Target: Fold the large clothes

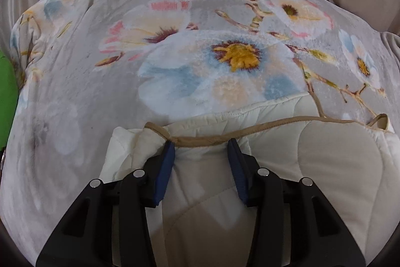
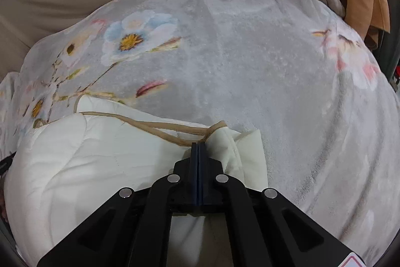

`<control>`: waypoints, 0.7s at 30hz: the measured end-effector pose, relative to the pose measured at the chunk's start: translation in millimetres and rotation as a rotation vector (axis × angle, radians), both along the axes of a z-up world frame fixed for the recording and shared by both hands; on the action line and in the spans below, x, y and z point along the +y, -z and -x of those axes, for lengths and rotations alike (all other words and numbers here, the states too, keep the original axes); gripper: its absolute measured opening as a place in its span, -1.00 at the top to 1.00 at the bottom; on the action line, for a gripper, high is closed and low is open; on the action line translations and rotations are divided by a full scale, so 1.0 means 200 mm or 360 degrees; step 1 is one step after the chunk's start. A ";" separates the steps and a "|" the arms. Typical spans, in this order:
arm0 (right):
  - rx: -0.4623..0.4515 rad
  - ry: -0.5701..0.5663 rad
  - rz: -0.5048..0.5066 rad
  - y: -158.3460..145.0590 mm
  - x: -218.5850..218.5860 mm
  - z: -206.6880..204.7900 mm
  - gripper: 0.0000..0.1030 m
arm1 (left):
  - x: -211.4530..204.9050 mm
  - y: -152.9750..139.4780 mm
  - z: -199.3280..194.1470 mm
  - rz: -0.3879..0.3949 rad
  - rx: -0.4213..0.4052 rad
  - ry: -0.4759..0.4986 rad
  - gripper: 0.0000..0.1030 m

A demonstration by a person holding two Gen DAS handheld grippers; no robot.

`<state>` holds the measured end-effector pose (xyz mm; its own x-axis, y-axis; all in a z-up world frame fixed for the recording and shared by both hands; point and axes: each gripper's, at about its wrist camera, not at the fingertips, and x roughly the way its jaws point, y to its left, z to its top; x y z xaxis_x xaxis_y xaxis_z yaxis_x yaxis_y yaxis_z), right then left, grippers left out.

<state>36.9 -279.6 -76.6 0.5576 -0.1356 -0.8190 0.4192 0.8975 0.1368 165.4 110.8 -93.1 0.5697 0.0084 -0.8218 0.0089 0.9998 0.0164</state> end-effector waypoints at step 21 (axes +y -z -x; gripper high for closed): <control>-0.0130 -0.0162 0.0157 -0.38 0.22 0.05 0.91 | 0.06 -0.23 0.15 0.0041 -0.0069 -0.0043 -0.38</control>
